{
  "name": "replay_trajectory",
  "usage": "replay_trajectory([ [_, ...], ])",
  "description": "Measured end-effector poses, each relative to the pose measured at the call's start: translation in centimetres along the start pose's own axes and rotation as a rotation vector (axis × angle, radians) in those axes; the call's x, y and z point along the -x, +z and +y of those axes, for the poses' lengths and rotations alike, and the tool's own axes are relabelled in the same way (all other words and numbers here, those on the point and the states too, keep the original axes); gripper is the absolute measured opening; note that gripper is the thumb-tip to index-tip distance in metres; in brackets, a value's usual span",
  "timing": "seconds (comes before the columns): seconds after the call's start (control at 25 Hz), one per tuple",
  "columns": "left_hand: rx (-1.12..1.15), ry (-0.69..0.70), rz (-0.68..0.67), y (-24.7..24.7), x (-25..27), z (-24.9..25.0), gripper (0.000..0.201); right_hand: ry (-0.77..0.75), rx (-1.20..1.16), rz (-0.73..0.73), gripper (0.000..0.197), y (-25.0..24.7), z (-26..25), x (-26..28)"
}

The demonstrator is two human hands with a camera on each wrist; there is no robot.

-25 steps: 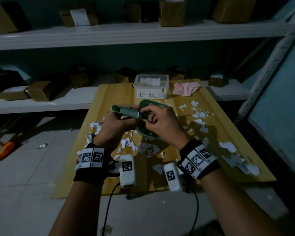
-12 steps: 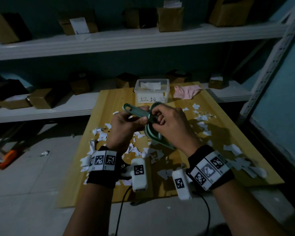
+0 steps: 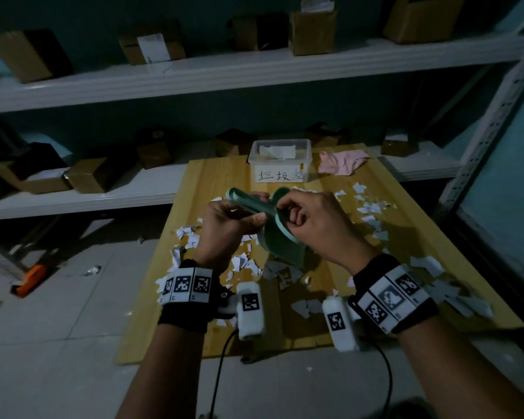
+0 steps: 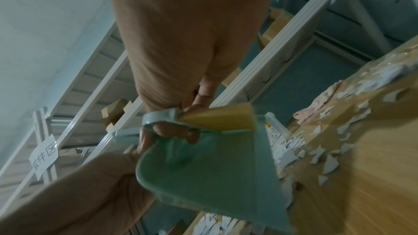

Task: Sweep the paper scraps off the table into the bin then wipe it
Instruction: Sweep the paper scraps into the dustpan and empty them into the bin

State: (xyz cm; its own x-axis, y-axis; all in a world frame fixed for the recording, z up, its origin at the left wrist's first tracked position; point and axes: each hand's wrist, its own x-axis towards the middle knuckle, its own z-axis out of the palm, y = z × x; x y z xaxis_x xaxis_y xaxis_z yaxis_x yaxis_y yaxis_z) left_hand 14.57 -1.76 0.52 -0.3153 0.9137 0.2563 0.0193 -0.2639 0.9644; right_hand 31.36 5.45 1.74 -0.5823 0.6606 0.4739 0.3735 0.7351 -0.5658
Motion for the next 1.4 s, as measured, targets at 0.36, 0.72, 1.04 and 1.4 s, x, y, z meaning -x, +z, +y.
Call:
replay_trajectory([
  [0.36, 0.177, -0.044, 0.225, -1.8, -0.4, 1.0, 0.031, 0.224, -0.353, 0.296, 0.044, -2.4, 0.8, -1.0],
  [0.72, -0.010, -0.203, 0.303, -2.3, 0.2, 0.7, 0.021, 0.464, -0.378, 0.244, 0.030, -6.5, 4.9, -0.8],
  [1.04, -0.071, -0.219, 0.283, -1.8, 0.7, 0.4, 0.026, 0.486, -0.130, 0.283, 0.011, -8.1, 5.1, -0.1],
  [1.4, -0.083, -0.227, 0.305, -1.6, 0.6, 0.1, 0.026, 0.481, 0.149, 0.111, 0.023, -5.9, 4.7, -0.3],
])
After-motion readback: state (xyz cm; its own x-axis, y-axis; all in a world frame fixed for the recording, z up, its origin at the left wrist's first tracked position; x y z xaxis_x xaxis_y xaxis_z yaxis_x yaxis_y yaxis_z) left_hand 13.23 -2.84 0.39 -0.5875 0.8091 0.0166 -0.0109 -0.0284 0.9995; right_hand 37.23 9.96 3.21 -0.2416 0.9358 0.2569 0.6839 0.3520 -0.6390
